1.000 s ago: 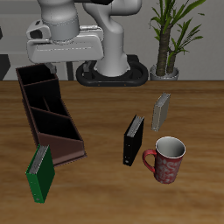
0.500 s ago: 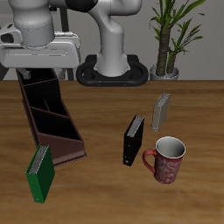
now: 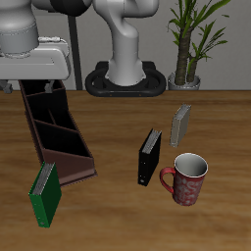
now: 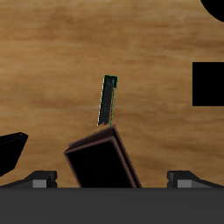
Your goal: Place the green book into the right desk caddy's right compartment
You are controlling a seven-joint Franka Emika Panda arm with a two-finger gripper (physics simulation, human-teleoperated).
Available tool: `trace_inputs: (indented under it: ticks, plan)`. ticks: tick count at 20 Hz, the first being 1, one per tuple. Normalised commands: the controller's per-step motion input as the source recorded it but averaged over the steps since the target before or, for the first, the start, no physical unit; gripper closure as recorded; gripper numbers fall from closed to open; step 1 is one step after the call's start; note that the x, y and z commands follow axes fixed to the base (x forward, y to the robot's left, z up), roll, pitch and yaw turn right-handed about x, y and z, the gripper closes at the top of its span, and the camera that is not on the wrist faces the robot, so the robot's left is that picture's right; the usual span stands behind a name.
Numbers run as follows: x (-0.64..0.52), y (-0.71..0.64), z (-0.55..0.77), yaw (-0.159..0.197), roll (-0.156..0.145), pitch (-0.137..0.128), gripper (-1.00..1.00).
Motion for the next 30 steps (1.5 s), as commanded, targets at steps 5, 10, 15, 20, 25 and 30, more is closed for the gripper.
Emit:
trace_inputs:
  ticks: [5, 10, 15, 20, 25, 30]
  plan:
    - [0.26, -0.11, 0.01, -0.006, -0.011, -0.002, -1.00]
    - [0.21, 0.04, 0.02, -0.019, -0.032, -0.049, -1.00]
    - [0.13, 0.21, -0.20, -0.035, 0.020, -0.041, -1.00]
    - [0.09, 0.16, -0.28, -0.006, 0.005, -0.026, -1.00]
    - [0.12, 0.08, -0.46, 0.024, -0.013, -0.031, -1.00]
    - [0.08, -0.06, -0.40, -0.011, -0.030, 0.023, -1.00]
